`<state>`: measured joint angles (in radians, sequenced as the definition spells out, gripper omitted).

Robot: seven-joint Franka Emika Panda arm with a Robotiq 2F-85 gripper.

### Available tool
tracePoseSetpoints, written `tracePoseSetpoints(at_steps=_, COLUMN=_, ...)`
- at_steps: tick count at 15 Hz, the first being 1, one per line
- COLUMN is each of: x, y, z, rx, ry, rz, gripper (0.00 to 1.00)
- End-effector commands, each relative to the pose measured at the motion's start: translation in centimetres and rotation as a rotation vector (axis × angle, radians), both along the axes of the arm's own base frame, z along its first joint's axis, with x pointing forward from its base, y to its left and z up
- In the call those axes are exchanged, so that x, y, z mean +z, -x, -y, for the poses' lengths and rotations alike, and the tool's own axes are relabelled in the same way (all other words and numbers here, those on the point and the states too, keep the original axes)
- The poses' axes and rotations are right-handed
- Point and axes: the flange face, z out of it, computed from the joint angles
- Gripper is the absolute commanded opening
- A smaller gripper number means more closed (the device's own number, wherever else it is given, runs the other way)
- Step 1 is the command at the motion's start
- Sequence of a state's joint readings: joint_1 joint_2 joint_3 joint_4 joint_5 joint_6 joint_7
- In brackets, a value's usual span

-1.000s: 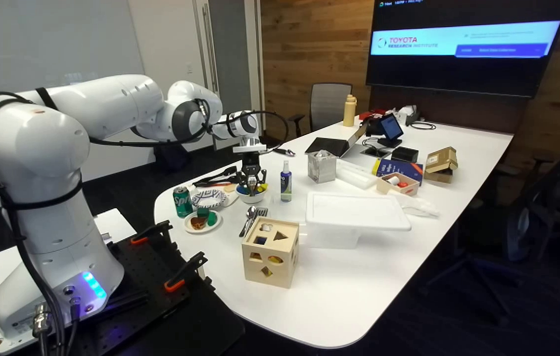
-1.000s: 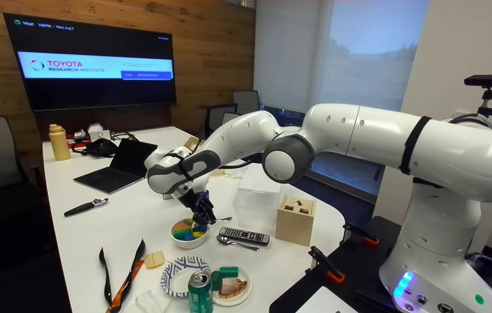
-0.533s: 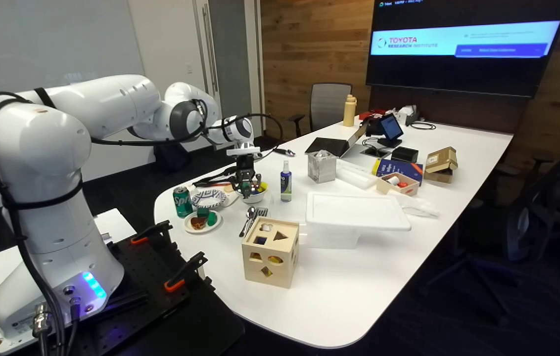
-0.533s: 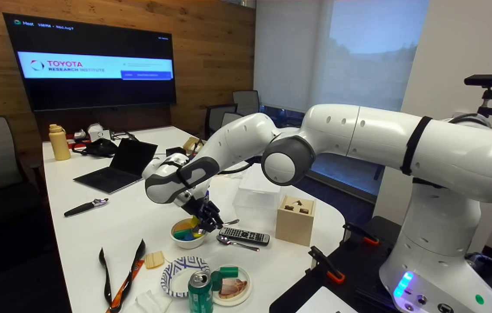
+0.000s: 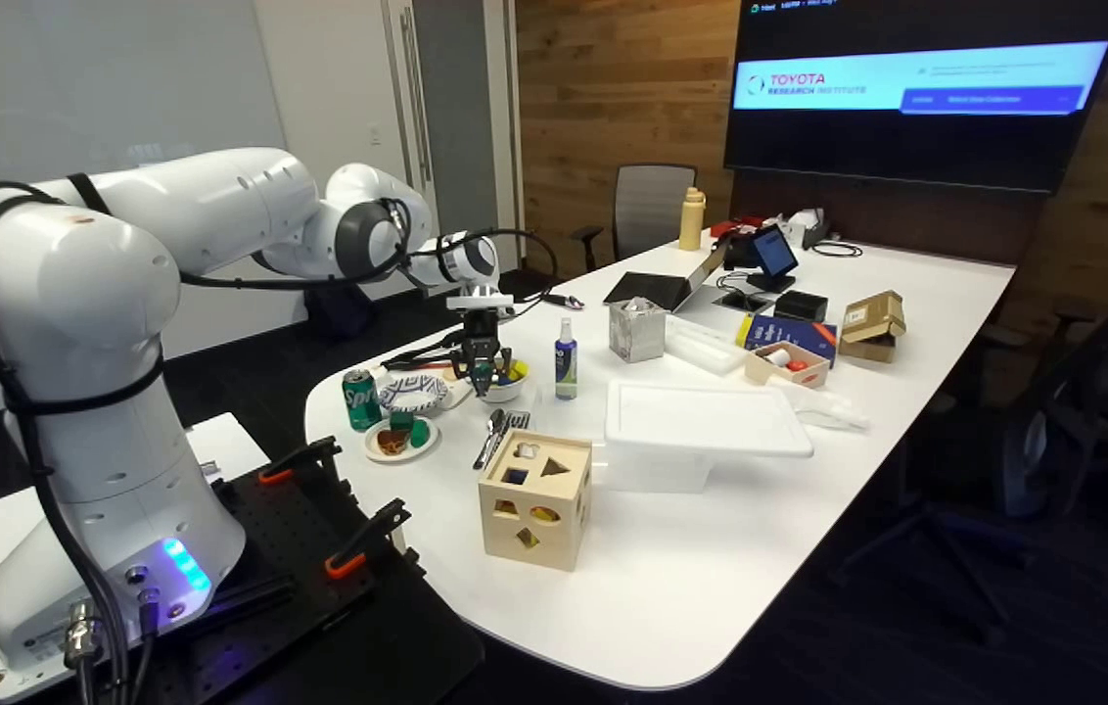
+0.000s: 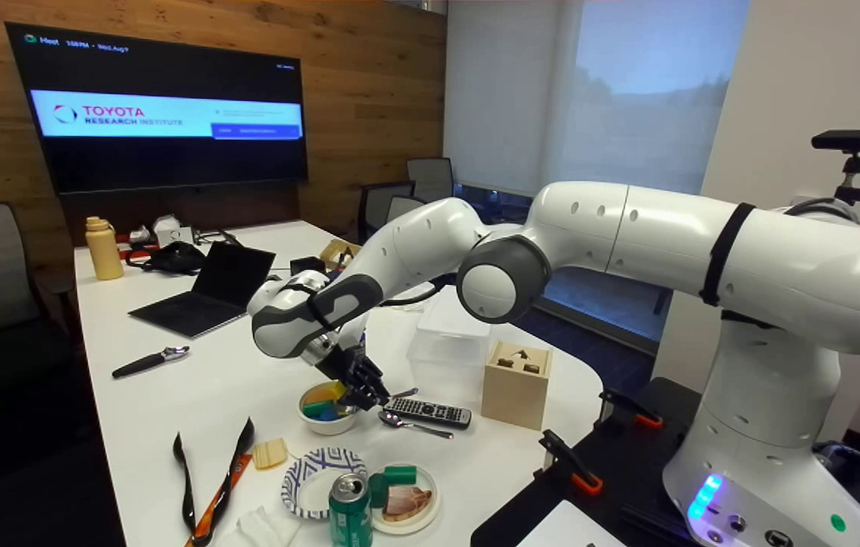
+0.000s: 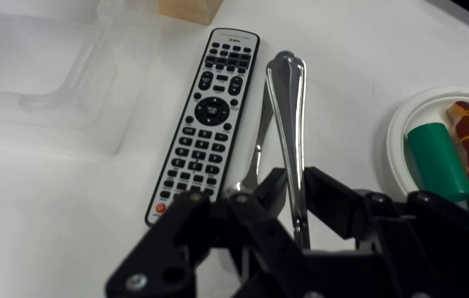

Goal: Use the fork to stir the blocks in the white bowl.

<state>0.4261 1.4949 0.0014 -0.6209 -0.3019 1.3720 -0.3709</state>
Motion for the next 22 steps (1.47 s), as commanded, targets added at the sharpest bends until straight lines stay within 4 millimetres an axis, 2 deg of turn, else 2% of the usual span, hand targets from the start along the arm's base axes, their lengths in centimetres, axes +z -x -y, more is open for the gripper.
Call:
tracePoseSetpoints(at_steps=1, x=0.4, y=-0.7, z=-0.4, rx=0.02, ry=-0.081, rz=0.006, gripper=0.05)
tracePoseSetpoints(at_steps=5, x=0.8, y=-1.6, z=-0.8, rx=0.031, ry=-0.153, rz=0.032, gripper=0.05)
tracePoseSetpoints(at_steps=9, x=2.7, y=-3.2, z=-1.2, rx=0.012, ry=-0.216, rz=0.105, gripper=0.05)
tracePoseSetpoints(at_steps=13, x=4.2, y=-3.7, z=-1.1, rx=-0.056, ry=-0.213, rz=0.133, gripper=0.05)
tracePoseSetpoints(at_steps=18, x=3.3, y=-2.6, z=0.1, rx=-0.279, ry=-0.127, rz=0.115, gripper=0.05)
tracePoseSetpoints(at_steps=22, x=3.3, y=-3.2, z=0.8, rx=-0.489, ry=-0.111, rz=0.165, gripper=0.05)
